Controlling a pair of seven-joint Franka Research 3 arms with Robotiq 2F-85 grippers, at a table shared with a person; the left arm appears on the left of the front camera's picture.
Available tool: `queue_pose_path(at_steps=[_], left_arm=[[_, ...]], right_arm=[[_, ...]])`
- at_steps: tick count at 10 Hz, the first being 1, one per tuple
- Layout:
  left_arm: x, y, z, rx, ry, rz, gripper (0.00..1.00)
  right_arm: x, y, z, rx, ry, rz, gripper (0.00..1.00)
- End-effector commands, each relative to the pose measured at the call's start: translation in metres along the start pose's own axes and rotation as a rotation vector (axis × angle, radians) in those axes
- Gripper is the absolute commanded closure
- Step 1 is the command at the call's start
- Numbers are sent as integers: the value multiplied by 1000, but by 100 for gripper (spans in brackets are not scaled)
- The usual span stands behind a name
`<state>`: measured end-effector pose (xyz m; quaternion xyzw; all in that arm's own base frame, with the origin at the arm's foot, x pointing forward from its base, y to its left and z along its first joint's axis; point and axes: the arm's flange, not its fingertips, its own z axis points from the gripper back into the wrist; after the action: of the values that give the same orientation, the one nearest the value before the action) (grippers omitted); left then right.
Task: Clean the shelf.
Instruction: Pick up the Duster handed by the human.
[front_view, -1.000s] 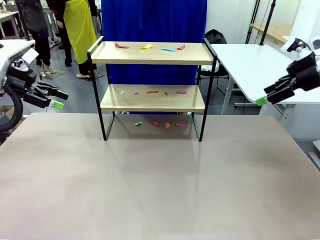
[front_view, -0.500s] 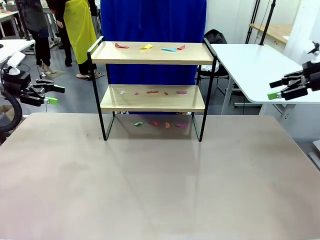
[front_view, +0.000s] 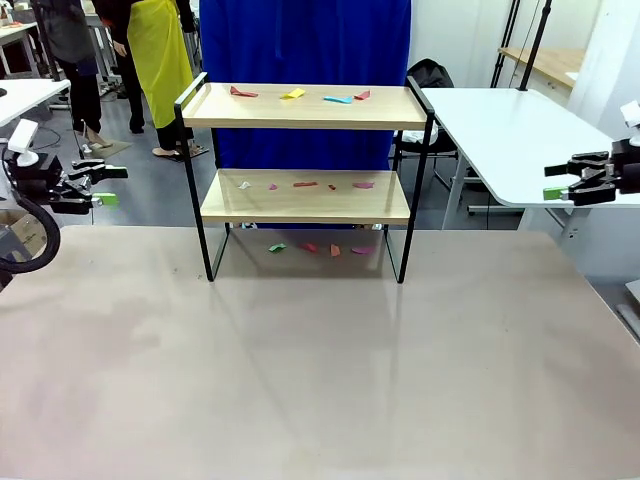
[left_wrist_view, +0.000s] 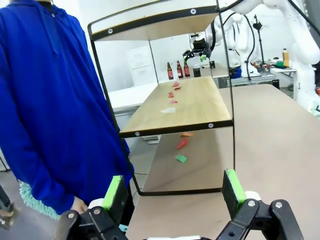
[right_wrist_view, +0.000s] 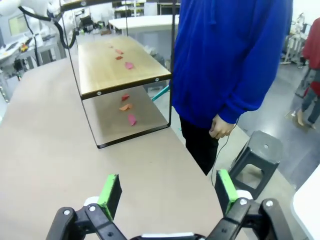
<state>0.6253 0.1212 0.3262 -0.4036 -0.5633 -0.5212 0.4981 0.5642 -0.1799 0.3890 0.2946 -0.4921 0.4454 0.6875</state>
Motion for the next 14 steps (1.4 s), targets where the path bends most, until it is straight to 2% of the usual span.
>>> queue_pose_path(at_steps=[1, 6, 7, 11, 14], left_arm=[[-2, 5, -4, 24, -3, -23, 0], [-12, 13, -5, 68, 92, 111, 0], [-13, 14, -4, 72, 104, 107, 0], [3, 9, 7, 67, -11, 88, 0], [28, 2, 18, 77, -14, 90, 0]], right_arm=[[-4, -12, -1, -34, -63, -11, 0], [-27, -29, -1, -68, -91, -68, 0], [-27, -29, -1, -59, -116, -67, 0], [-2, -19, -1, -45, -169, 1, 0], [11, -13, 0, -41, -175, 8, 0]])
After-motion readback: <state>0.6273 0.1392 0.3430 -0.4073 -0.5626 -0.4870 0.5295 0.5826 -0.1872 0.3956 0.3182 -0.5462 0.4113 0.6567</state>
